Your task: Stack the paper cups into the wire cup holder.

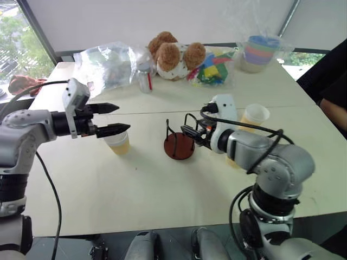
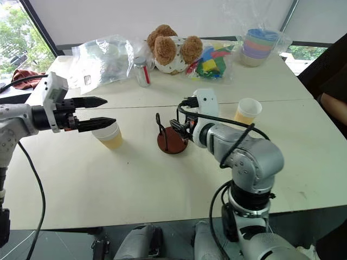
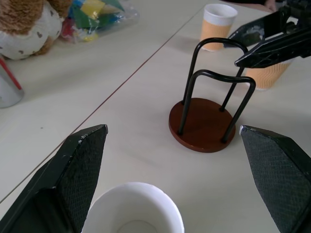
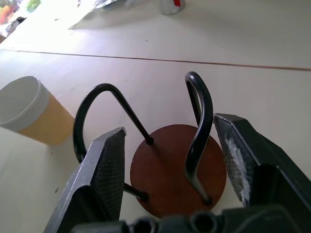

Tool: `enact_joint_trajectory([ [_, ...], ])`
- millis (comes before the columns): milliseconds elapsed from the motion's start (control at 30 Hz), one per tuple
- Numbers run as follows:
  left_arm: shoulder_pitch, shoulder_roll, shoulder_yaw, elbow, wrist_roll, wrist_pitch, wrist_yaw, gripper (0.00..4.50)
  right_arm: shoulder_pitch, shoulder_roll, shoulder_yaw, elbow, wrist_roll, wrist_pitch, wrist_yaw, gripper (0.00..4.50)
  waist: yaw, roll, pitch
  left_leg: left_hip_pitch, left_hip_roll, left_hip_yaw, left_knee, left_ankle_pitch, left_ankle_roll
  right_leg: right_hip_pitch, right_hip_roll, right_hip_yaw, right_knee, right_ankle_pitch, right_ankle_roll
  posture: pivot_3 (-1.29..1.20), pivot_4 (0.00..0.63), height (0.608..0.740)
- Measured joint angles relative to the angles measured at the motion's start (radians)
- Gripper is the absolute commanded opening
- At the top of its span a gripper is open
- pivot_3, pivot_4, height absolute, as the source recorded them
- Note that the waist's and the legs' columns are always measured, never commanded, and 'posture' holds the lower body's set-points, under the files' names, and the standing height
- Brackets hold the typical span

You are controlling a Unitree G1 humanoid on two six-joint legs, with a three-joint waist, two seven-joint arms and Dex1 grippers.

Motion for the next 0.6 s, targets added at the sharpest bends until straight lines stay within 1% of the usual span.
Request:
enact_joint_trajectory([
  [67,-0.018,0.0,-0.018,0.013,0.0,0.0,-0.021,4.5,-0.001,-0.108,-0.021,-0.01,0.084,0.0,0.068,3.14,0.0,0.0,0.0,0.0,0.0,0.0,0.0,-0.001,0.002,0.0,0.0,0.0,0.0,0.0,0.0,0.0,0.15,0.74],
  [167,-0.038,-0.001,-0.038,0.016,-0.003,0.02,-0.062,4.5,-0.019,-0.311,-0.06,-0.016,0.229,-0.002,0.212,3.14,-0.001,0.0,0.0,0.0,0.0,0.0,0.0,-0.002,0.003,0.0,0.0,0.0,-0.001,0.0,0.0,0.0,0.15,0.74],
  [233,-0.041,-0.001,-0.062,-0.02,-0.013,0.046,-0.093,4.5,-0.025,-0.508,-0.062,-0.032,0.296,-0.018,0.349,3.14,0.001,0.0,0.001,0.0,0.0,-0.001,0.0,-0.003,0.005,0.001,0.0,0.0,-0.001,0.0,0.0,0.0,0.15,0.74],
  [333,-0.041,-0.004,-0.104,-0.111,-0.044,0.081,-0.134,4.5,0.003,-0.784,-0.054,-0.003,0.291,-0.155,0.536,3.14,0.002,0.0,0.001,0.0,0.0,-0.001,0.0,-0.003,0.005,0.001,0.0,0.001,-0.004,0.0,0.0,0.0,0.15,0.74],
  [367,-0.041,-0.008,-0.111,-0.139,-0.052,0.089,-0.144,4.5,0.046,-0.876,-0.051,0.014,0.271,-0.222,0.603,3.14,0.003,-0.001,0.001,0.001,0.0,-0.001,0.0,-0.003,0.005,0.002,0.0,0.001,-0.004,0.0,0.001,0.0,0.15,0.74],
  [400,-0.042,-0.008,-0.113,-0.155,-0.061,0.098,-0.151,4.5,0.09,-0.942,-0.049,0.031,0.251,-0.267,0.655,3.14,0.002,-0.002,0.001,0.001,0.0,-0.001,0.0,-0.003,0.005,0.002,0.0,0.001,-0.004,0.0,0.001,0.0,0.15,0.74],
  [467,-0.043,-0.008,-0.126,-0.184,-0.065,0.1,-0.161,4.5,0.194,-1.03,-0.041,0.06,0.213,-0.378,0.757,3.14,0.001,-0.002,0.001,0.003,0.0,0.001,0.0,-0.003,0.005,0.003,0.0,0.002,-0.004,0.0,0.001,0.0,0.15,0.74],
  [533,-0.043,-0.008,-0.145,-0.199,-0.056,0.094,-0.167,4.5,0.271,-1.056,-0.031,0.079,0.187,-0.459,0.818,3.14,-0.003,-0.002,0.001,0.005,0.001,0.002,0.0,-0.003,0.005,0.004,0.0,0.004,-0.002,0.0,0.001,0.0,0.15,0.74],
  [600,-0.039,-0.006,-0.15,-0.2,-0.039,0.083,-0.172,4.5,0.319,-1.064,-0.027,0.106,0.159,-0.518,0.849,3.14,-0.002,-0.002,0.001,0.006,0.001,0.002,0.0,-0.003,0.004,0.004,0.0,0.003,-0.001,0.0,0.001,0.0,0.15,0.74],
])
